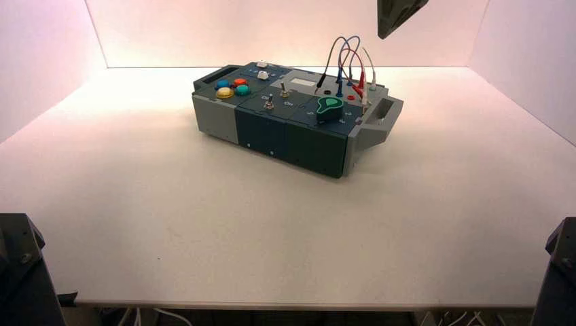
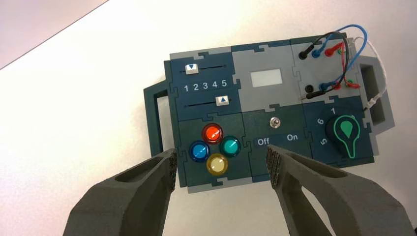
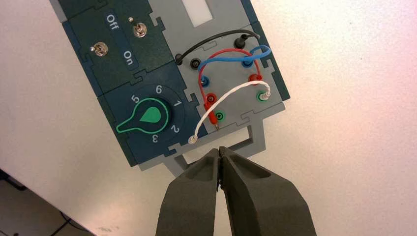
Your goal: Push the yellow button with the right gripper.
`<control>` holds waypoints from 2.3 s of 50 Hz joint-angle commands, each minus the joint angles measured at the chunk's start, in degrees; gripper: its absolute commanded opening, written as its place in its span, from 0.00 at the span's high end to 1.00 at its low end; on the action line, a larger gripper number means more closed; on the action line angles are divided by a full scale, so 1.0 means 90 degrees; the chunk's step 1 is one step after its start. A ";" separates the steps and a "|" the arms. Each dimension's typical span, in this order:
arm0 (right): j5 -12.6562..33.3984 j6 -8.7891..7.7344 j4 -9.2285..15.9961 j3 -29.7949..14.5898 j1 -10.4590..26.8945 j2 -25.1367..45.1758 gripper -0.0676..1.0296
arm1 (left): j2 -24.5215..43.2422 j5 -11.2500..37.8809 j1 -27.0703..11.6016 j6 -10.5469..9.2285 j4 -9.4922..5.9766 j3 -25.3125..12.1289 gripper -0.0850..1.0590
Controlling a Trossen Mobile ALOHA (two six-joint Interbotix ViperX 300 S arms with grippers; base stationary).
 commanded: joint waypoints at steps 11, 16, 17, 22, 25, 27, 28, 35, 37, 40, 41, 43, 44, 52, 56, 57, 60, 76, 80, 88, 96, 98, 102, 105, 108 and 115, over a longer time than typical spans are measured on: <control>-0.0215 -0.0029 -0.0049 -0.0049 0.0010 -0.0137 0.96 | -0.0303 -0.0156 0.0010 0.0020 0.0000 -0.0020 0.12; -0.0332 -0.0029 -0.0049 -0.0029 0.0010 -0.0156 0.96 | -0.0391 -0.0303 0.0020 0.0020 0.0010 0.0049 0.13; -0.0410 -0.0020 -0.0059 -0.0029 0.0010 -0.0195 0.96 | -0.0430 -0.0352 0.0010 0.0029 0.0020 0.0068 0.13; -0.0527 -0.0010 -0.0020 -0.0029 0.0010 -0.0273 0.96 | -0.0566 -0.0459 0.0010 0.0020 0.0029 0.0098 0.13; -0.0498 -0.0010 -0.0010 -0.0078 0.0039 -0.0293 0.96 | -0.0654 -0.0527 0.0020 0.0020 0.0049 0.0127 0.14; -0.0430 -0.0010 -0.0010 -0.0107 0.0059 -0.0293 0.96 | -0.0713 -0.0566 0.0020 0.0010 0.0059 0.0146 0.14; -0.0371 -0.0010 -0.0010 -0.0156 0.0068 -0.0283 0.96 | -0.0742 -0.0596 0.0010 0.0000 0.0068 0.0156 0.15; 0.0049 -0.0010 -0.0010 -0.0488 0.0176 -0.0283 0.96 | -0.0928 -0.0693 0.0029 -0.0010 0.0098 0.0215 0.19; 0.0107 -0.0010 -0.0010 -0.0566 0.0234 -0.0283 0.96 | -0.0967 -0.0703 0.0049 -0.0010 0.0107 0.0215 0.21; 0.0234 -0.0020 -0.0020 -0.0791 0.0361 -0.0303 0.96 | -0.1035 -0.0703 0.0117 -0.0020 0.0117 0.0225 0.23; 0.0254 -0.0029 -0.0020 -0.0840 0.0381 -0.0293 0.96 | -0.1055 -0.0703 0.0156 -0.0029 0.0127 0.0225 0.24; 0.0332 -0.0039 -0.0020 -0.0977 0.0469 -0.0283 0.96 | -0.1084 -0.0703 0.0225 -0.0049 0.0127 0.0225 0.24; 0.0371 -0.0039 -0.0020 -0.1055 0.0527 -0.0283 0.96 | -0.1104 -0.0703 0.0273 -0.0049 0.0127 0.0225 0.24; 0.0635 -0.0049 -0.0039 -0.1611 0.0937 -0.0156 0.96 | -0.1289 -0.0762 0.0703 -0.0078 0.0127 0.0244 0.24; 0.0713 -0.0049 -0.0039 -0.1836 0.1162 -0.0098 0.96 | -0.1357 -0.0771 0.0889 -0.0088 0.0127 0.0264 0.24; 0.0723 -0.0059 -0.0039 -0.1895 0.1230 -0.0088 0.96 | -0.1367 -0.0771 0.0928 -0.0088 0.0127 0.0283 0.24; 0.0771 -0.0049 -0.0039 -0.2012 0.1377 -0.0049 0.96 | -0.1406 -0.0771 0.1006 -0.0088 0.0127 0.0303 0.25; 0.1035 -0.0020 -0.0039 -0.2354 0.2275 0.0381 0.96 | -0.1836 -0.0498 0.1309 -0.0254 0.0127 0.0967 0.79; 0.1055 -0.0010 -0.0039 -0.2363 0.2441 0.0459 0.96 | -0.1934 -0.0420 0.1348 -0.0254 0.0127 0.1211 0.81; 0.1064 -0.0010 -0.0039 -0.2393 0.2656 0.0586 0.96 | -0.2109 -0.0020 0.1348 -0.0244 0.0166 0.1641 0.81; 0.1113 -0.0010 -0.0049 -0.2422 0.2705 0.0693 0.96 | -0.2314 0.0322 0.1318 -0.0205 0.0176 0.1885 0.81; 0.1104 -0.0010 -0.0049 -0.2441 0.2715 0.0742 0.96 | -0.2393 0.0400 0.1318 -0.0137 0.0195 0.1924 0.82; 0.1104 -0.0010 -0.0059 -0.2480 0.2715 0.0830 0.96 | -0.2520 0.0508 0.1318 0.0000 0.0215 0.1973 0.89; 0.1104 -0.0010 -0.0068 -0.2529 0.2715 0.0898 0.96 | -0.2637 0.0547 0.1318 0.0098 0.0225 0.2012 0.96; 0.1104 -0.0010 -0.0068 -0.2617 0.2715 0.0996 0.96 | -0.2822 0.0547 0.1318 0.0107 0.0234 0.2080 0.95; 0.1045 -0.0010 -0.0088 -0.2842 0.2715 0.1309 0.96 | -0.3164 0.0566 0.1309 0.0098 0.0234 0.2334 0.95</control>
